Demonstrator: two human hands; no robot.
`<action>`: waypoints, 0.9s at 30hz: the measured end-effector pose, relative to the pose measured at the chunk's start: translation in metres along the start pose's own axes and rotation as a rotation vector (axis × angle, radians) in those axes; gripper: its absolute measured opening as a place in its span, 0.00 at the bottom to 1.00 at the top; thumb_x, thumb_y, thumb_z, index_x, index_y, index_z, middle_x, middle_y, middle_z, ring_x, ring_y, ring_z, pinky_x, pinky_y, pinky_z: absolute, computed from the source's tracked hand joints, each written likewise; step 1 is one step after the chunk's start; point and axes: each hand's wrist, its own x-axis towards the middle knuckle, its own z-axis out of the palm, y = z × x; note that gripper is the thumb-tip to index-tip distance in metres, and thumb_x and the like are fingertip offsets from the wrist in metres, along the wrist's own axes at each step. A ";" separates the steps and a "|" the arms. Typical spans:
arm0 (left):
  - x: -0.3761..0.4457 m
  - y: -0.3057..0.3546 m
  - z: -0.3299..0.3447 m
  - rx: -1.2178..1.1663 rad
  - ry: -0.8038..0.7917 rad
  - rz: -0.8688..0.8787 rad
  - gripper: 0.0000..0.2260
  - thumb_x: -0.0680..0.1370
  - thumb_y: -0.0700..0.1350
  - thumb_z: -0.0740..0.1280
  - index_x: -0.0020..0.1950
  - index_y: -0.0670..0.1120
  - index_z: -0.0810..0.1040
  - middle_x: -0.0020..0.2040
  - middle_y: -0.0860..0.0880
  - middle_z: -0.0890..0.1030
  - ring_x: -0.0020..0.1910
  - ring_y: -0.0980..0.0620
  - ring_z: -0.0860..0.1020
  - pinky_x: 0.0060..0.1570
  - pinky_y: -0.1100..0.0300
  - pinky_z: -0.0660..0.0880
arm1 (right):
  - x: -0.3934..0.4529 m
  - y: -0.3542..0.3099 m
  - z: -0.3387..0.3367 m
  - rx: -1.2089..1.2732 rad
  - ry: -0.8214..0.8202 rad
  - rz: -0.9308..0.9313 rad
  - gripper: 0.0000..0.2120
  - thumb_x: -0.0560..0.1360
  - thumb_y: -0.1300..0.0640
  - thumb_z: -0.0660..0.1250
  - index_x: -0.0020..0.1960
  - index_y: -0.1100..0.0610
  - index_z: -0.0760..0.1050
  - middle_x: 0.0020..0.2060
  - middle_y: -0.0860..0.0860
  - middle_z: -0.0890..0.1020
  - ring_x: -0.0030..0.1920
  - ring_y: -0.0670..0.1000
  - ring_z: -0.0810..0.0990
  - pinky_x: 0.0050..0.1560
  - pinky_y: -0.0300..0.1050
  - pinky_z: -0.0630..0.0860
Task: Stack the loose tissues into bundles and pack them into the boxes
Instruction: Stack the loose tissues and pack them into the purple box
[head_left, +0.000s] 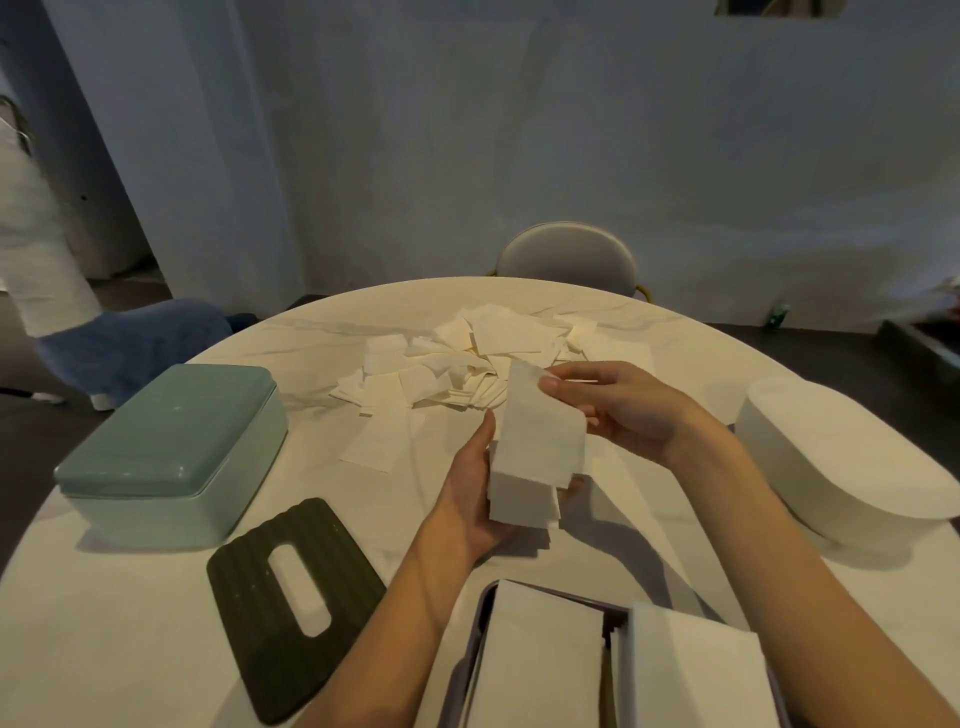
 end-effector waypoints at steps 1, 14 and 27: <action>0.001 -0.002 -0.001 0.016 -0.001 0.010 0.20 0.87 0.54 0.57 0.65 0.38 0.76 0.46 0.39 0.85 0.41 0.40 0.85 0.41 0.47 0.83 | 0.000 0.001 0.002 0.028 -0.019 0.018 0.15 0.74 0.53 0.74 0.59 0.57 0.82 0.51 0.51 0.85 0.54 0.50 0.84 0.43 0.37 0.81; -0.009 0.004 -0.001 0.402 -0.007 -0.038 0.29 0.76 0.69 0.66 0.63 0.46 0.81 0.50 0.38 0.85 0.45 0.38 0.83 0.43 0.47 0.80 | 0.017 0.034 0.006 -0.815 0.122 -0.193 0.26 0.68 0.40 0.79 0.63 0.44 0.77 0.53 0.38 0.77 0.50 0.43 0.78 0.47 0.33 0.76; 0.003 0.017 -0.025 1.051 0.300 0.756 0.10 0.76 0.46 0.76 0.54 0.47 0.79 0.47 0.54 0.81 0.44 0.64 0.79 0.39 0.72 0.75 | 0.029 0.069 -0.002 -0.465 0.106 -0.206 0.17 0.75 0.46 0.74 0.62 0.49 0.81 0.51 0.43 0.85 0.50 0.49 0.84 0.45 0.36 0.81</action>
